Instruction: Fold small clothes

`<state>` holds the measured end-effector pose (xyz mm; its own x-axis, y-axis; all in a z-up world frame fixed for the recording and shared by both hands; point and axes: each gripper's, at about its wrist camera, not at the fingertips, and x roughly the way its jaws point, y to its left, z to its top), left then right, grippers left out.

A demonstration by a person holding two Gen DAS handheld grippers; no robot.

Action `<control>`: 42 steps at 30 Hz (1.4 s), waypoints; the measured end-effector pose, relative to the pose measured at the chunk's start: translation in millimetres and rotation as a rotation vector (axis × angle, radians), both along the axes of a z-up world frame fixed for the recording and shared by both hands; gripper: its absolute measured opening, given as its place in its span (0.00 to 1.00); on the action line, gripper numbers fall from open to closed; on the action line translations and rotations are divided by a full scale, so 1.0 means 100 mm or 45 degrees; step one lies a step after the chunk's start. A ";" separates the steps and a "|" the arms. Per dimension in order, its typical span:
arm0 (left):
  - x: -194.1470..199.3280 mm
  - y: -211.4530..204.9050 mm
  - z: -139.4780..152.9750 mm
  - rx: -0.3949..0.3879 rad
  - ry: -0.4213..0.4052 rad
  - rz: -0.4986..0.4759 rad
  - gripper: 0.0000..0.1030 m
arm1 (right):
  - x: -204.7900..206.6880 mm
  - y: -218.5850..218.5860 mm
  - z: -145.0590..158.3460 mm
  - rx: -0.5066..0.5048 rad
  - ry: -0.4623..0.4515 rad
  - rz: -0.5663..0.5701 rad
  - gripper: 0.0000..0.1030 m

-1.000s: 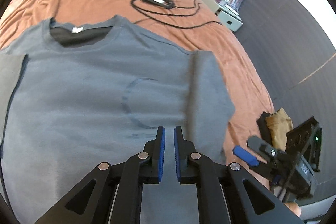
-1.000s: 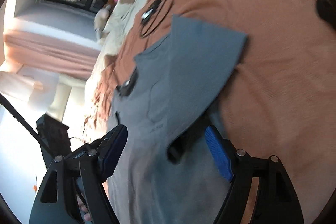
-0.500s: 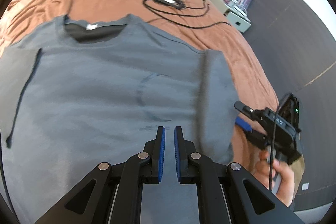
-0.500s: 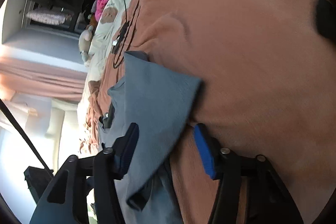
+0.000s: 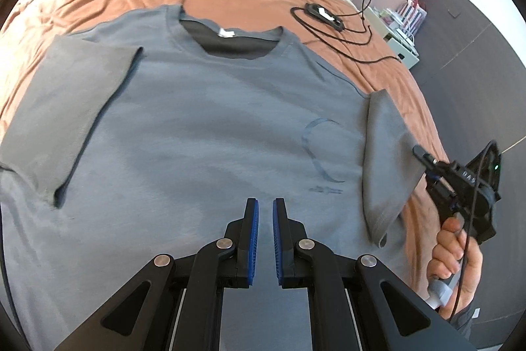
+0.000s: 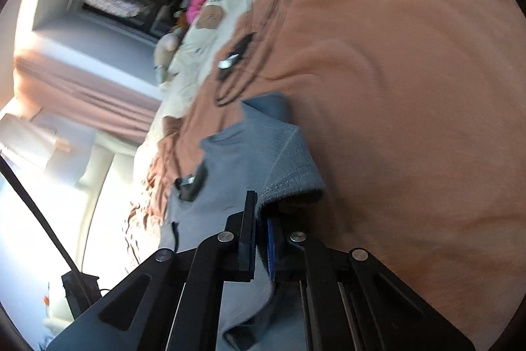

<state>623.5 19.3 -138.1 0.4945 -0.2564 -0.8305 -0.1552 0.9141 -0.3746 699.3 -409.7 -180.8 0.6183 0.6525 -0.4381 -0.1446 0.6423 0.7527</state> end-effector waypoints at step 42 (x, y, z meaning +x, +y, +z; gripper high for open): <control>0.18 -0.44 0.47 0.119 -0.122 -0.043 0.62 | -0.34 0.17 0.42 -0.127 -0.127 -0.063 0.91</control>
